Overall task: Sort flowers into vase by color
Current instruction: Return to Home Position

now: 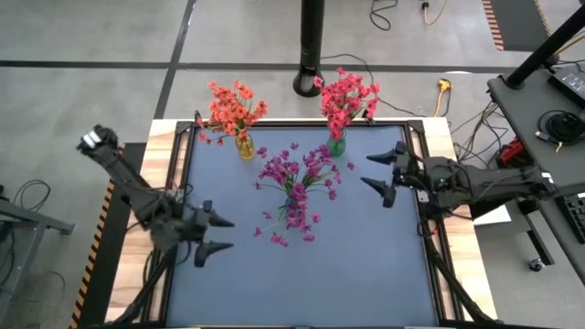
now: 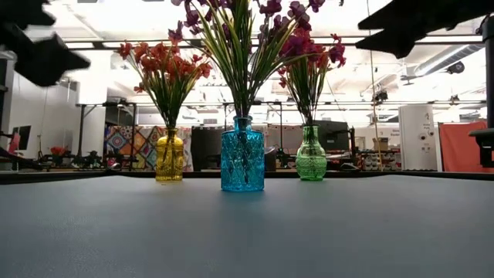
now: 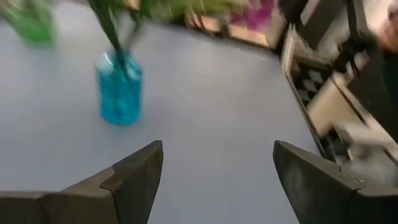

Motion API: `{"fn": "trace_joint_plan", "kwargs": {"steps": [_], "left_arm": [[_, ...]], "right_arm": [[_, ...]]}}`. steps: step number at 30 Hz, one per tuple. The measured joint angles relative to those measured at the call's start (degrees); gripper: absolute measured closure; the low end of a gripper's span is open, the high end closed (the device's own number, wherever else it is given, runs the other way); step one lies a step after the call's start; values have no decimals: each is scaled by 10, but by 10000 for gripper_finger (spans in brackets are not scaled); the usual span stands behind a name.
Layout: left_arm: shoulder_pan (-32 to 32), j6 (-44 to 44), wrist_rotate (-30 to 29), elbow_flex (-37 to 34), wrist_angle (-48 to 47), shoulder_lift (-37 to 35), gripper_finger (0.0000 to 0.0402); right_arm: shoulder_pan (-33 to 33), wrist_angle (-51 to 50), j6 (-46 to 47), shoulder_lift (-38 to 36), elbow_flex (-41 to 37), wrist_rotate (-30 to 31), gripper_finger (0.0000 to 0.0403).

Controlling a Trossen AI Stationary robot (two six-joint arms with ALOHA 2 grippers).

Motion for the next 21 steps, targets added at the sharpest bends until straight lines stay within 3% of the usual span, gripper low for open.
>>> {"fn": "trace_joint_plan", "kwargs": {"steps": [4, 7, 11, 13, 17, 21], "left_arm": [[-75, -8, -163, 3, 5, 2, 114], [-101, -14, -167, -1, 32, 10, 114], [-110, 91, -144, -18, 49, 46, 114], [-110, 101, -137, -25, 49, 59, 114], [-102, 165, -236, -42, 85, 55, 114], [-98, 266, -229, -64, 99, 19, 114]], "right_arm": [[30, 21, -11, -25, -24, 0, 78], [49, 28, -11, -38, -43, 0, 78], [78, 103, -39, -51, -99, -3, 78], [90, 149, -45, -58, -128, -5, 78], [99, 218, -55, -79, -172, -21, 78], [98, 226, -59, -102, -189, -34, 78]]}}
